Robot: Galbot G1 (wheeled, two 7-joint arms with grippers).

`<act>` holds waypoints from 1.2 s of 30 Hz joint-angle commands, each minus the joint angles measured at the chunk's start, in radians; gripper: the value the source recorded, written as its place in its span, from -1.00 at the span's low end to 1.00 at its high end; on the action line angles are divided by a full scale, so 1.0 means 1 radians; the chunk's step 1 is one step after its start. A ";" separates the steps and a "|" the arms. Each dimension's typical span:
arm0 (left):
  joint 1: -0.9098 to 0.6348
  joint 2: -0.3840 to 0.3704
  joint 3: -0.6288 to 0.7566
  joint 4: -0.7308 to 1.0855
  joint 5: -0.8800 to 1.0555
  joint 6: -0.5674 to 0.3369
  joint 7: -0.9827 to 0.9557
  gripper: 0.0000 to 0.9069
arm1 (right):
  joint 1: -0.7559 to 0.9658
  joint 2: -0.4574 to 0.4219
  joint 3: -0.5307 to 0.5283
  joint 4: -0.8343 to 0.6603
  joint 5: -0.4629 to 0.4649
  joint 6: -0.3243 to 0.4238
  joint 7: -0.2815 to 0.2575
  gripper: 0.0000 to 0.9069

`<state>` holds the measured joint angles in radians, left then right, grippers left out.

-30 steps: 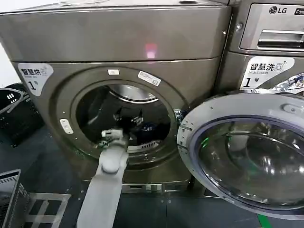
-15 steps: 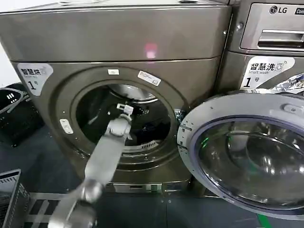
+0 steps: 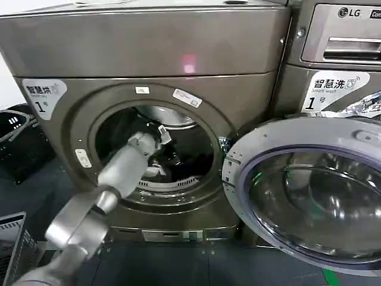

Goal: Grasp the clothes from the dryer.

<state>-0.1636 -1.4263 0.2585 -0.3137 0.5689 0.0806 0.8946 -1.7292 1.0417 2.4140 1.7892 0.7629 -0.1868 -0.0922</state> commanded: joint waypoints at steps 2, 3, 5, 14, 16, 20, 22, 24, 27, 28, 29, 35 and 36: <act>-0.038 -0.029 0.064 0.060 0.237 0.025 0.063 1.00 | 0.002 0.000 -0.001 -0.002 -0.003 0.000 0.000 1.00; -0.040 -0.032 0.064 0.067 0.250 0.025 0.065 1.00 | 0.005 0.000 -0.003 -0.002 -0.004 0.000 0.000 1.00; -0.041 -0.034 0.067 0.080 0.278 0.021 0.066 1.00 | 0.009 0.000 -0.007 -0.001 -0.006 0.000 -0.001 1.00; -0.017 -0.031 0.047 0.105 0.230 0.019 0.036 1.00 | 0.017 -0.002 -0.013 -0.006 -0.017 0.004 -0.006 1.00; -0.007 -0.032 0.030 0.106 0.208 0.027 0.013 1.00 | 0.016 -0.002 -0.013 -0.007 -0.018 0.004 -0.006 1.00; 0.012 -0.031 0.018 0.107 0.191 0.024 0.009 1.00 | 0.015 -0.003 -0.012 -0.009 -0.019 0.005 -0.006 1.00; 0.012 -0.032 0.016 0.106 0.175 0.021 0.005 1.00 | 0.017 -0.002 -0.013 -0.008 -0.020 0.005 -0.006 1.00; 0.008 -0.035 0.003 0.107 0.169 0.019 -0.005 0.71 | 0.017 0.000 -0.014 -0.007 -0.019 0.005 -0.006 1.00; 0.009 -0.037 0.004 0.109 0.174 0.014 -0.003 -1.00 | 0.015 -0.001 -0.012 -0.013 -0.020 0.007 -0.007 1.00; 0.010 -0.037 0.005 0.110 0.175 0.014 -0.002 -1.00 | 0.014 -0.001 -0.011 -0.014 -0.019 0.007 -0.006 1.00; 0.011 -0.038 0.006 0.110 0.176 0.012 -0.001 -1.00 | 0.014 -0.001 -0.011 -0.014 -0.019 0.007 -0.006 1.00; 0.005 -0.034 0.012 0.107 0.190 -0.007 0.002 -1.00 | 0.011 -0.001 -0.009 -0.015 -0.018 0.007 -0.006 1.00; 0.005 -0.034 0.012 0.104 0.194 -0.012 0.003 -1.00 | 0.010 0.000 -0.008 -0.014 -0.017 0.006 -0.006 1.00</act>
<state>-0.1571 -1.4610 0.2718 -0.2067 0.7575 0.0782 0.8999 -1.7189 1.0403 2.4054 1.7747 0.7441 -0.1803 -0.0989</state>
